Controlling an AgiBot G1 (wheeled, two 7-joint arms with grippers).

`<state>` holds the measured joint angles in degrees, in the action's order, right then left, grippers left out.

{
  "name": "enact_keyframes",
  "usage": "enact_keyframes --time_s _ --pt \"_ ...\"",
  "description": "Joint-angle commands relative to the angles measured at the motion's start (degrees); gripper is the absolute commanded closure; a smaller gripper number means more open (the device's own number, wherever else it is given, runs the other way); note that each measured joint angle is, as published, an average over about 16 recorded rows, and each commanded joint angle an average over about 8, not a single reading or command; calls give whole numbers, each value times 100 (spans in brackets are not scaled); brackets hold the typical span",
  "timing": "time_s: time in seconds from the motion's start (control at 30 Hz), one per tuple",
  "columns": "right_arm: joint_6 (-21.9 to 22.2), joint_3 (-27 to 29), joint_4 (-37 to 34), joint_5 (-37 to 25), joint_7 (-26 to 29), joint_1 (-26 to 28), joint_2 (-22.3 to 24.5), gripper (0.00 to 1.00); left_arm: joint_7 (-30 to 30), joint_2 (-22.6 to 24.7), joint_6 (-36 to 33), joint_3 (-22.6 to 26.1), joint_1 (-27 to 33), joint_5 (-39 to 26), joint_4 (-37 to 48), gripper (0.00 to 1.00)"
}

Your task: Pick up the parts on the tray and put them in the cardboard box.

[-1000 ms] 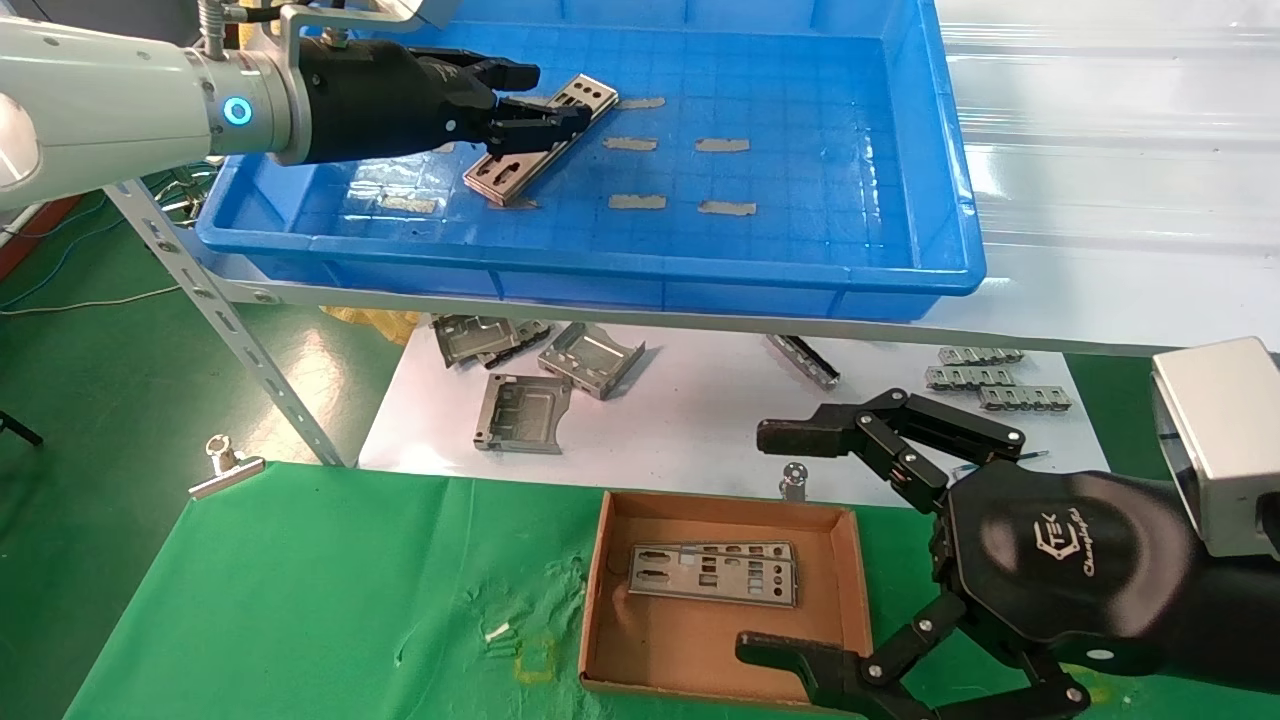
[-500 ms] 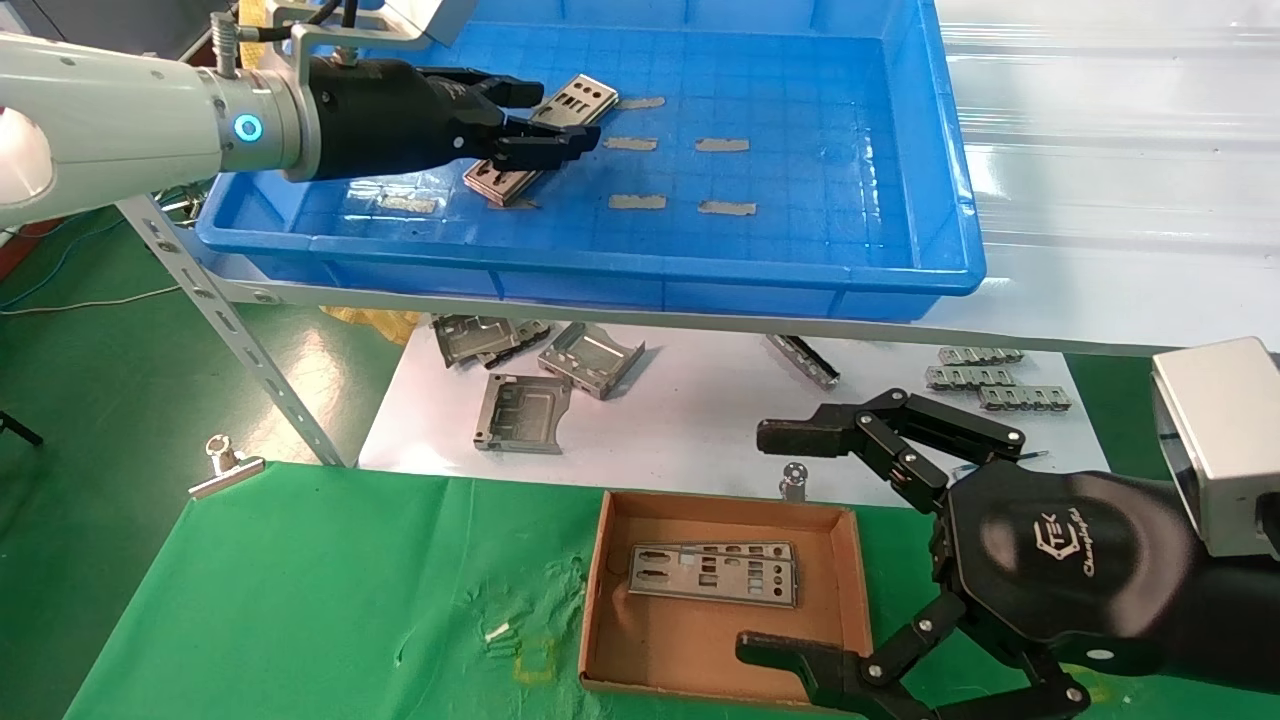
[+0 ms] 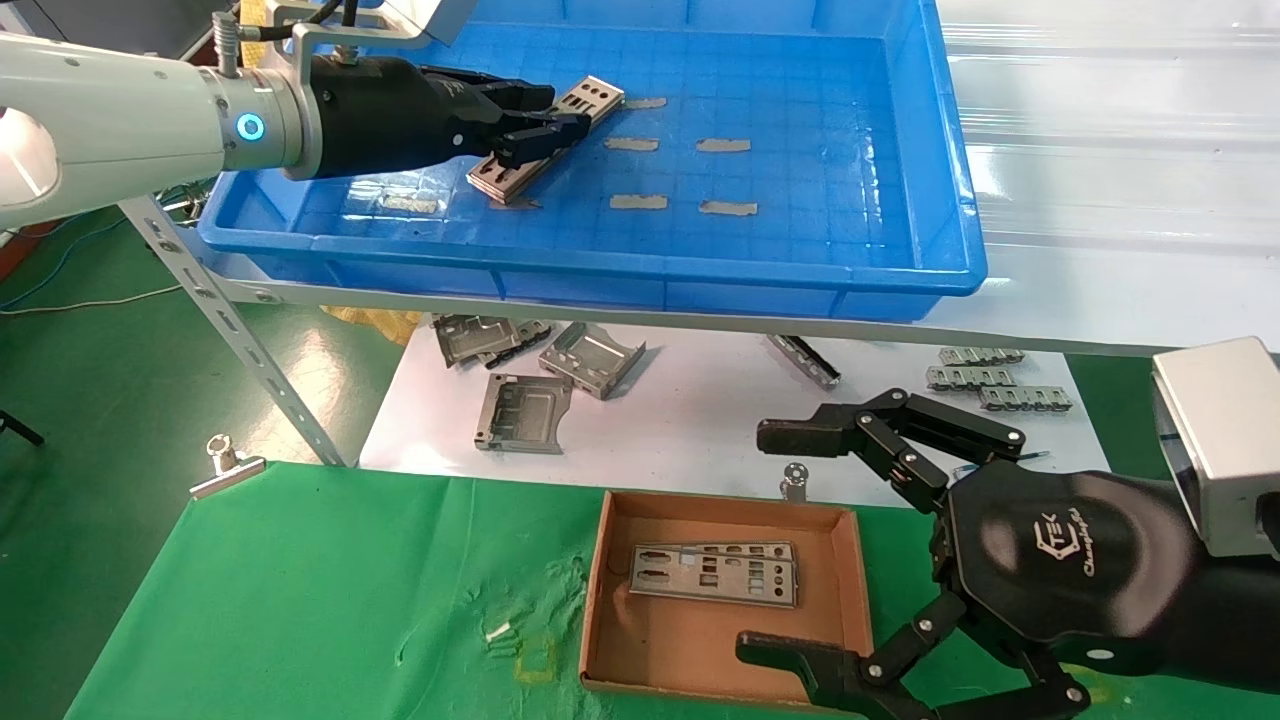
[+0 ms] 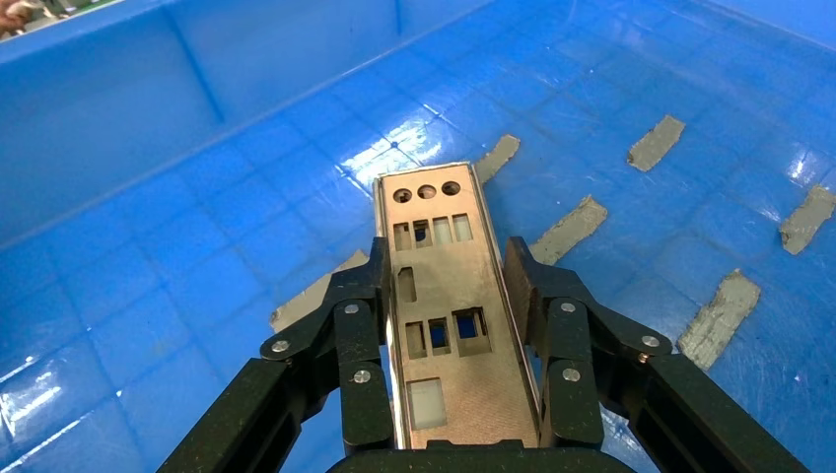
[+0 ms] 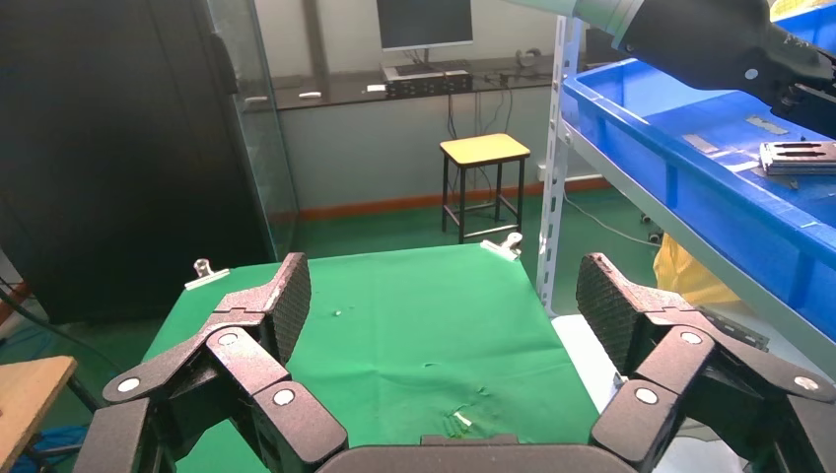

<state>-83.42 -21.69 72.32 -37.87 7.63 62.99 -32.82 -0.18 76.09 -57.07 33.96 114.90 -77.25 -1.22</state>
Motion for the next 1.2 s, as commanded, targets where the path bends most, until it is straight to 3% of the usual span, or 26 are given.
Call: enact_keyframes --time_s 0.03,0.53,0.8,0.97,1.2 --pt "0 0 0 0 0 0 0 0 0 -1 10 0 -3 1 -4 100" --pt "0 -1 0 0 0 0 0 0 97 -65 0 -68 215 103 -79 100" --pt "0 -1 0 1 0 0 0 0 154 -163 -339 -145 402 220 -110 100" --pt "0 -1 0 1 -1 0 0 0 252 -284 -986 -181 479 285 -185 100" --pt "1 -1 0 1 -1 0 1 0 560 -548 -2586 -157 445 307 -384 100"
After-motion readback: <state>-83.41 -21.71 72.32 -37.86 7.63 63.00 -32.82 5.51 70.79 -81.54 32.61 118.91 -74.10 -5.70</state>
